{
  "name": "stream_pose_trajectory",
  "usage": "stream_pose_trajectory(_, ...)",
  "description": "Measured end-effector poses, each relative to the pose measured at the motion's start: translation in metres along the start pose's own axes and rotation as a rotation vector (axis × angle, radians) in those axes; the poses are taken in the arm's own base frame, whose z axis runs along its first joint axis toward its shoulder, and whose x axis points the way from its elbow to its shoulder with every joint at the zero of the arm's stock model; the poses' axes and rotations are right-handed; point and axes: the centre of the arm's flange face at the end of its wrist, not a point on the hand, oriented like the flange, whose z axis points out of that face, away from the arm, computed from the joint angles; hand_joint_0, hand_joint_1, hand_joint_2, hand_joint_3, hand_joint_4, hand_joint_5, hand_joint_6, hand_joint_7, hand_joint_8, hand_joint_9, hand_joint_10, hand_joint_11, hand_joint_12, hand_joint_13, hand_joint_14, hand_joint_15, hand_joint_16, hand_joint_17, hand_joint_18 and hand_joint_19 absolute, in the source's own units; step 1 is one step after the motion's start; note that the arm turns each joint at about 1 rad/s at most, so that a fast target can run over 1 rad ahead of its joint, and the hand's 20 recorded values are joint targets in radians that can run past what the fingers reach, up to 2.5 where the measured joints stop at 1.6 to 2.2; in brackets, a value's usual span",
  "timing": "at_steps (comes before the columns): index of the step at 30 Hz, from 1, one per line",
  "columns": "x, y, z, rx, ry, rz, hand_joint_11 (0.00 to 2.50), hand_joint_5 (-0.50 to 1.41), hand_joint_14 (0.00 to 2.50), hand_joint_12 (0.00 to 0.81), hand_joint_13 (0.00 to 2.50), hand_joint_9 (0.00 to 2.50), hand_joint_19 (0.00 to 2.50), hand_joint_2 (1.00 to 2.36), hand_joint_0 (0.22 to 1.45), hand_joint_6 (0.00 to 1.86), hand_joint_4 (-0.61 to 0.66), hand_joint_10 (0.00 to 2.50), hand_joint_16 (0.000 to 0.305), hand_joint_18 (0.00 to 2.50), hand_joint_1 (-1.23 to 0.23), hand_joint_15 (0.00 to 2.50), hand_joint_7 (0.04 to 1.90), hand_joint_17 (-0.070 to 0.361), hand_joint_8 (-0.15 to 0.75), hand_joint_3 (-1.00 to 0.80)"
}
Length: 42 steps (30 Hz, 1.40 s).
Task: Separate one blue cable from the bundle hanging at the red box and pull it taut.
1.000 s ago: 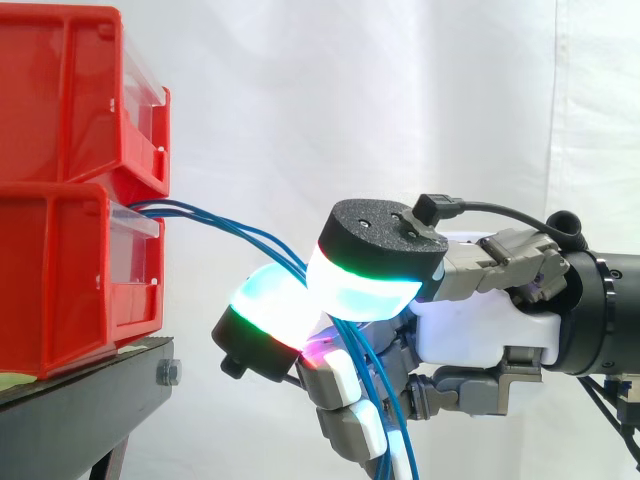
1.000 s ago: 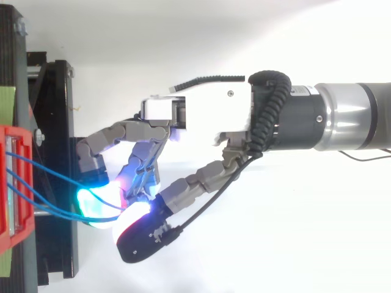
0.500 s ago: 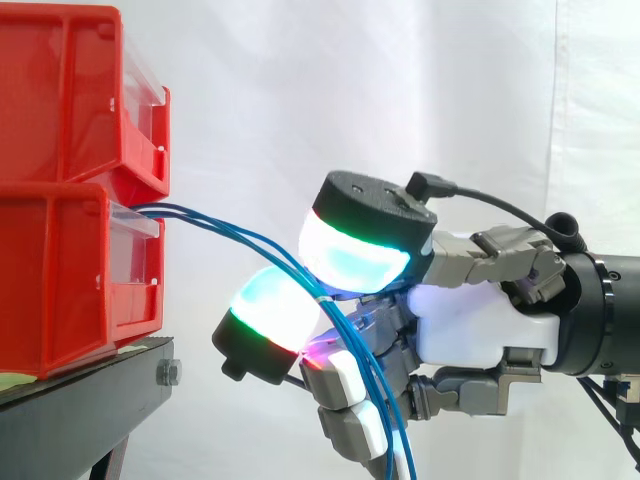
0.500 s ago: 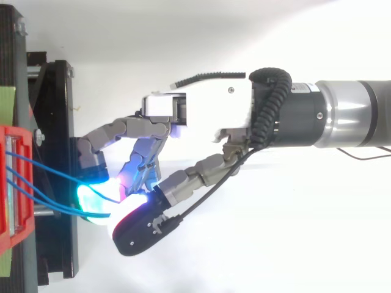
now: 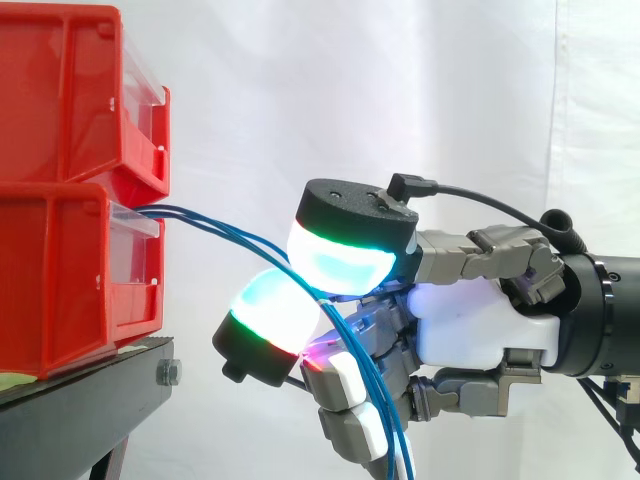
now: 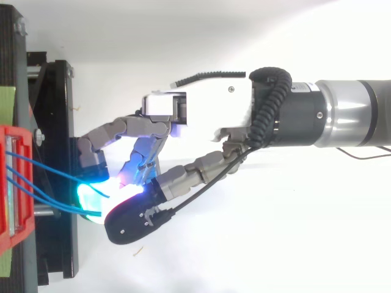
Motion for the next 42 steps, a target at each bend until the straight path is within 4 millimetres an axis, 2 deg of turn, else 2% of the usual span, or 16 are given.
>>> stream_pose_trajectory(2,0.0007,0.0000,0.0000,0.000,0.001,0.000,0.82,-0.10,0.02,0.385,1.10,1.05,0.79,1.02,0.74,0.51,0.19,0.02,0.045,1.09,-0.69,0.72,1.42,0.102,0.343,-0.08)
stream_pose_trajectory(6,0.0019,0.0001,0.0002,0.000,0.002,-0.001,0.86,-0.16,0.02,0.386,1.09,1.00,0.77,1.02,0.76,0.71,0.16,0.02,0.045,1.08,-0.78,0.72,1.17,0.101,0.330,-0.05)
stream_pose_trajectory(10,0.0026,0.0000,0.0002,0.000,0.003,-0.001,0.88,-0.20,0.02,0.387,1.07,0.95,0.75,1.02,0.79,0.81,0.14,0.02,0.045,1.05,-0.84,0.72,1.06,0.101,0.318,-0.08)
stream_pose_trajectory(13,0.0030,0.0000,0.0003,0.000,0.004,-0.002,0.91,-0.21,0.02,0.383,1.06,0.94,0.75,1.02,0.81,0.85,0.11,0.02,0.045,1.03,-0.88,0.73,1.05,0.101,0.320,-0.12)
stream_pose_trajectory(23,0.0035,-0.0004,0.0003,0.001,0.005,-0.002,0.96,-0.21,0.02,0.367,1.00,0.89,0.74,1.02,0.88,0.88,0.02,0.02,0.045,0.92,-0.93,0.73,1.10,0.101,0.298,-0.24)
stream_pose_trajectory(35,0.0035,-0.0005,0.0001,0.001,0.005,-0.002,0.93,-0.23,0.02,0.378,0.80,0.76,0.61,1.01,0.86,0.88,-0.01,0.02,0.048,0.85,-0.99,0.65,1.09,0.107,0.267,-0.30)
stream_pose_trajectory(42,0.0035,-0.0005,0.0000,0.001,0.006,0.000,0.92,-0.24,0.02,0.385,0.59,0.68,0.47,1.01,0.81,0.87,0.00,0.02,0.053,0.79,-1.04,0.47,1.10,0.118,0.256,-0.31)
